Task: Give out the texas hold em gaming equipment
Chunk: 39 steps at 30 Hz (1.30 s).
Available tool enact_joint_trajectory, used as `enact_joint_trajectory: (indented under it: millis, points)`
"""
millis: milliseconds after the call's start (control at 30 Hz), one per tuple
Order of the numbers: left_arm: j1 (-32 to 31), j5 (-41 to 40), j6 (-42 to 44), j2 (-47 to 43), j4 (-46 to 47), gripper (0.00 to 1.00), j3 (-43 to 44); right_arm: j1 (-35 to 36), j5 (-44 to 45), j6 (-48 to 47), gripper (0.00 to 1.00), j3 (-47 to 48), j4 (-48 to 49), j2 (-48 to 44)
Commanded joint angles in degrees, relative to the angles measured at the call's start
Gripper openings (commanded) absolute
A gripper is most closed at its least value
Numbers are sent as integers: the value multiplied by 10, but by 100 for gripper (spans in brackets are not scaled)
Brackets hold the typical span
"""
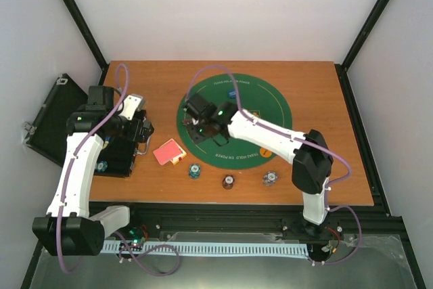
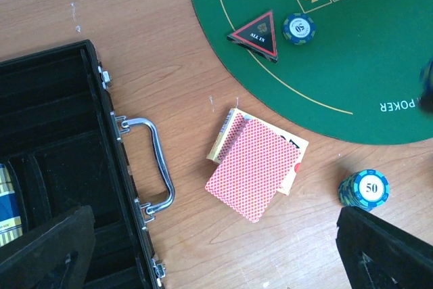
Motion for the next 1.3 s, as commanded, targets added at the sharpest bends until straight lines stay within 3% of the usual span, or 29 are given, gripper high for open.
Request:
enact_joint_trajectory:
  millis: [0,267,600,900,1133,1267]
  points:
    - [2,2,-3,7,11,100,2,-78,7,-31,23,24,-23,-13]
    - [3,19,-2,23,20,100,0,-220,10,-66,23,107,-28,80]
    - [2,57,8,53,38,100,8,-316,14,-97,23,309,-74,271]
    - [2,77,8,77,55,100,10,-347,1,-98,23,390,-73,369]
    - [2,83,10,81,61,100,8,-349,-1,-93,24,395,-68,395]
    - [2,85,11,77,58,100,9,-349,-2,-90,37,395,-67,400]
